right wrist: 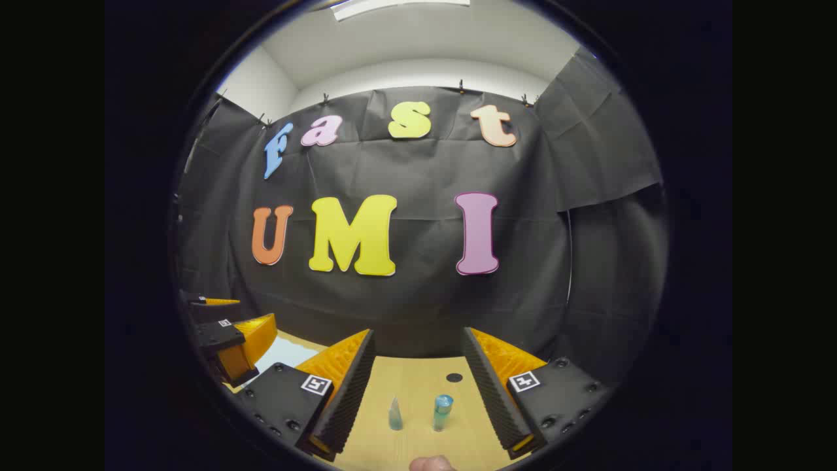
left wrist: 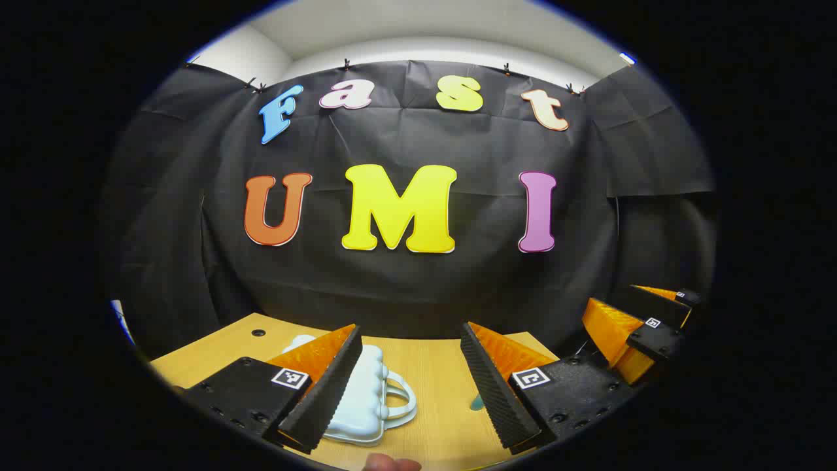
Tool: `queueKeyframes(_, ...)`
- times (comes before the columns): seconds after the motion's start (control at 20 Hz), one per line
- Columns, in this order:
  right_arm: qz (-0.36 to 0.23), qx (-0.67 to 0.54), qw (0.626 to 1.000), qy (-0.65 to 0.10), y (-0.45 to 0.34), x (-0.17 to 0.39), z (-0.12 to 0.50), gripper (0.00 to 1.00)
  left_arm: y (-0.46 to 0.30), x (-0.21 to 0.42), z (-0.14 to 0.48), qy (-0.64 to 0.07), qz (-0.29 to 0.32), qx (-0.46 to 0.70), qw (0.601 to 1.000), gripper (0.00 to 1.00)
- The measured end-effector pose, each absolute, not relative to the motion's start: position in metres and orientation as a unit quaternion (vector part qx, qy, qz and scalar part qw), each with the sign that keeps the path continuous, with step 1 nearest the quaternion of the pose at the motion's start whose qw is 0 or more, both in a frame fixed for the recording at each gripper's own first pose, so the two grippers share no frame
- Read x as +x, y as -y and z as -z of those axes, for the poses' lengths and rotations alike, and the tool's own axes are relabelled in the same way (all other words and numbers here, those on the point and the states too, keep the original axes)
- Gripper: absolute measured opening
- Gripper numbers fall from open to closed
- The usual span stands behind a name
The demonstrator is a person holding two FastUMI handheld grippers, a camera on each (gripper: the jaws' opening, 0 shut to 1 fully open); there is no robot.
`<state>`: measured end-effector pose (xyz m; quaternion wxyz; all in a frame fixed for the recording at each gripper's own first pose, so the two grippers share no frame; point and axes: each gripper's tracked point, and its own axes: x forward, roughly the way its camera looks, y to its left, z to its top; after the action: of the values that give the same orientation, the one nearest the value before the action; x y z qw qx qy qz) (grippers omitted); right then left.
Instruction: First open the suitcase, pack the skin care products into it, and then close the suitcase.
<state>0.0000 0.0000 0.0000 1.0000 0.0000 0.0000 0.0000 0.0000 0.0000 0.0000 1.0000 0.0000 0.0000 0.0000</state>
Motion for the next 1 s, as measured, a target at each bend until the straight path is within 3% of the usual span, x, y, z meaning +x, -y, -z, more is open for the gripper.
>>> queueKeyframes(1.0, -0.017, 0.001, 0.999, -0.027, 0.019, 0.014, 0.019, 0.8, 0.009, 0.015, 0.028, -0.032, 0.0, 0.033, 0.999, 0.97)
